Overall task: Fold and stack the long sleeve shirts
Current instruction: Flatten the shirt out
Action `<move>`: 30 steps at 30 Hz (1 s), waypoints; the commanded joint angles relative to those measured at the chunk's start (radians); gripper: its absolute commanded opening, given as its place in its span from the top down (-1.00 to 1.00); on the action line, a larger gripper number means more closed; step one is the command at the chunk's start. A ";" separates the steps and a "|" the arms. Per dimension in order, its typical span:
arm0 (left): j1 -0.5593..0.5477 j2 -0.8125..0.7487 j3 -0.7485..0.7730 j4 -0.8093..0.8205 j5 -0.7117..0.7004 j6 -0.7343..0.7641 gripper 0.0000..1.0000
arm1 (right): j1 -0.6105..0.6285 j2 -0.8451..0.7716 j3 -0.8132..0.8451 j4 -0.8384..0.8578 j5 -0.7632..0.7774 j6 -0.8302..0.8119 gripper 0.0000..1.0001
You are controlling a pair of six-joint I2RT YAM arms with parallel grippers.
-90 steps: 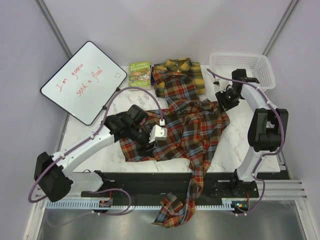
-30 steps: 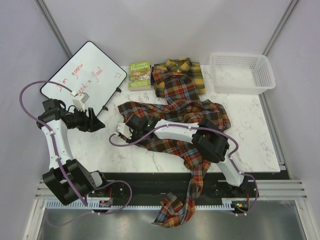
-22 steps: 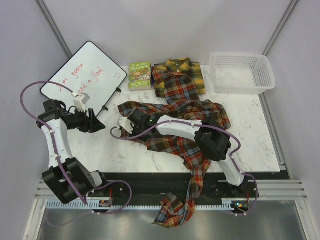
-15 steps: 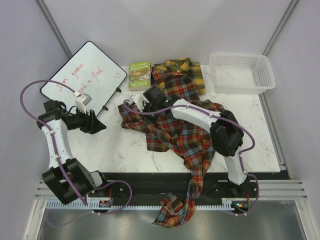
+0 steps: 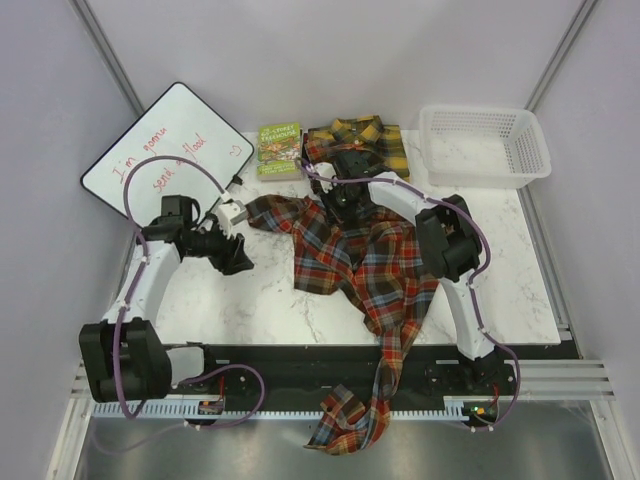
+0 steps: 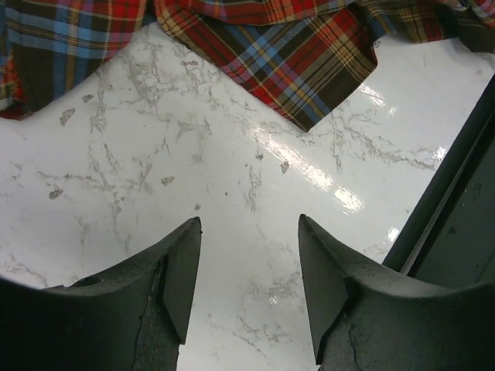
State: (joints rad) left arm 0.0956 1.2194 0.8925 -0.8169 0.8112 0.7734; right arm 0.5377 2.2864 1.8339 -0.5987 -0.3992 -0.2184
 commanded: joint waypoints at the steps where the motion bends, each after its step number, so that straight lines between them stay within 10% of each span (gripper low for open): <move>1: -0.083 0.123 0.040 0.232 -0.053 -0.250 -0.20 | -0.018 0.015 0.073 0.042 0.056 0.049 1.00; 11: -0.359 0.360 0.108 0.349 -0.176 -0.318 -0.11 | -0.025 0.028 0.062 0.036 0.028 0.074 0.90; 23: -0.602 0.571 0.171 0.360 -0.526 -0.290 -0.13 | -0.096 -0.224 0.030 -0.067 -0.010 0.125 -0.21; 30: -0.625 0.476 0.114 0.116 -0.535 -0.197 0.80 | -0.199 -0.457 -0.137 -0.207 0.059 0.021 -0.25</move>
State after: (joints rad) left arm -0.5198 1.7561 1.0534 -0.5011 0.3241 0.5037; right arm 0.3874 1.9747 1.7947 -0.6994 -0.3820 -0.1299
